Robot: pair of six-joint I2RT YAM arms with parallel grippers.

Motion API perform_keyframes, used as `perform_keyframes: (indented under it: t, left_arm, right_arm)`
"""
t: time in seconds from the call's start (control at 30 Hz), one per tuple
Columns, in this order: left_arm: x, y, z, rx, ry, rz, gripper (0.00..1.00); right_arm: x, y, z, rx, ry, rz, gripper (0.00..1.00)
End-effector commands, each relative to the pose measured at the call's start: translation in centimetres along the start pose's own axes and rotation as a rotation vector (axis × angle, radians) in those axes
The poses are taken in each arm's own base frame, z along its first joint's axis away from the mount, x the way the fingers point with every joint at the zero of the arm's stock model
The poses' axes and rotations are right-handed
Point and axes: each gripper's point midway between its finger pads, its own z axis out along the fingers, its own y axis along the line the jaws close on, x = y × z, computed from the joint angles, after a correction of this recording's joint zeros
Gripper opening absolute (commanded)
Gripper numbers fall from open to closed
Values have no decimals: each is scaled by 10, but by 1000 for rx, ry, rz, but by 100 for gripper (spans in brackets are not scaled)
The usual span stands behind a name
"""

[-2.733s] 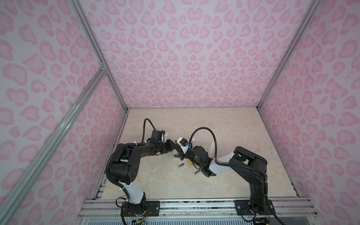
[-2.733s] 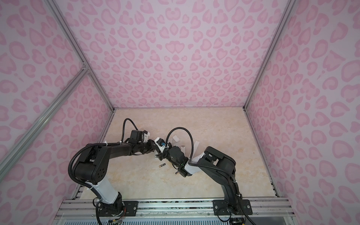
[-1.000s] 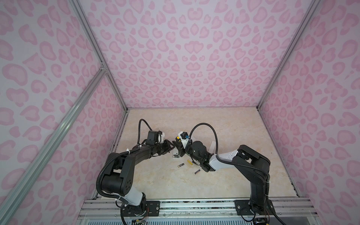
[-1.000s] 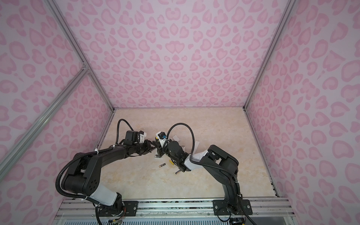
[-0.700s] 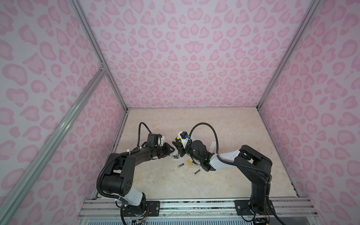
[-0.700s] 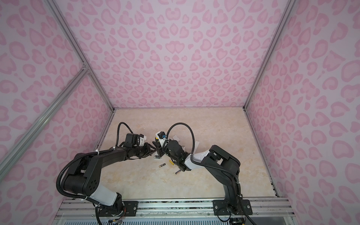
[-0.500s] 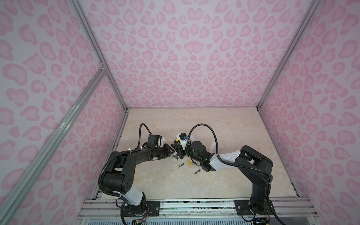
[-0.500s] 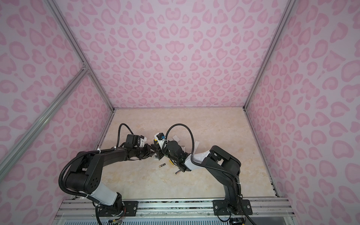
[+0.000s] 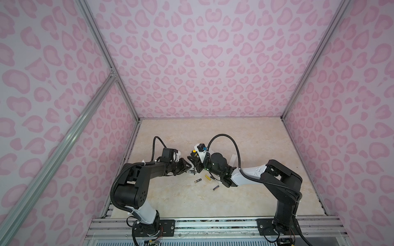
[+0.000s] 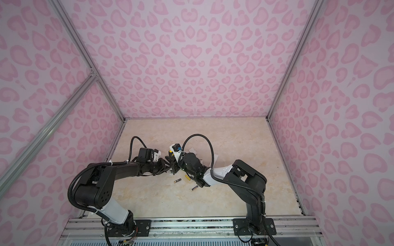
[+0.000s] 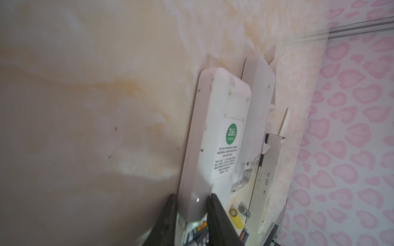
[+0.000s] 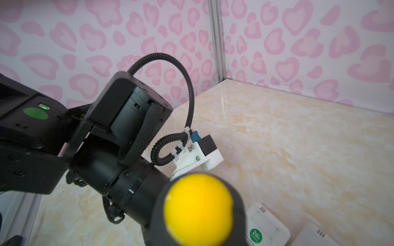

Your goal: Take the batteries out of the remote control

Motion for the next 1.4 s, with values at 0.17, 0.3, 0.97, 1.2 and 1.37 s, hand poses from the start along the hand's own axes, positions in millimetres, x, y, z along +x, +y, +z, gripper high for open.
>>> perform_keyframes:
  t: [0.17,0.3,0.97,1.2,1.37]
  left_arm:
    - [-1,2,1,-16,1,4,29]
    - [-1,2,-1,-17,-2,7,29]
    - [3,4,-1,-17,0,5,28]
    - [3,3,-1,-16,-1,6,28]
    - [3,4,-2,-19,1,6,28]
  right_arm:
    - [-6,-12,7,60,-29,-31,0]
    - [-6,-16,9,67,-43,-38,0]
    - [-6,-15,5,55,-69,-39,0]
    - [-9,-14,12,49,-71,-45,0]
    - [2,-17,21,49,-49,-52,0]
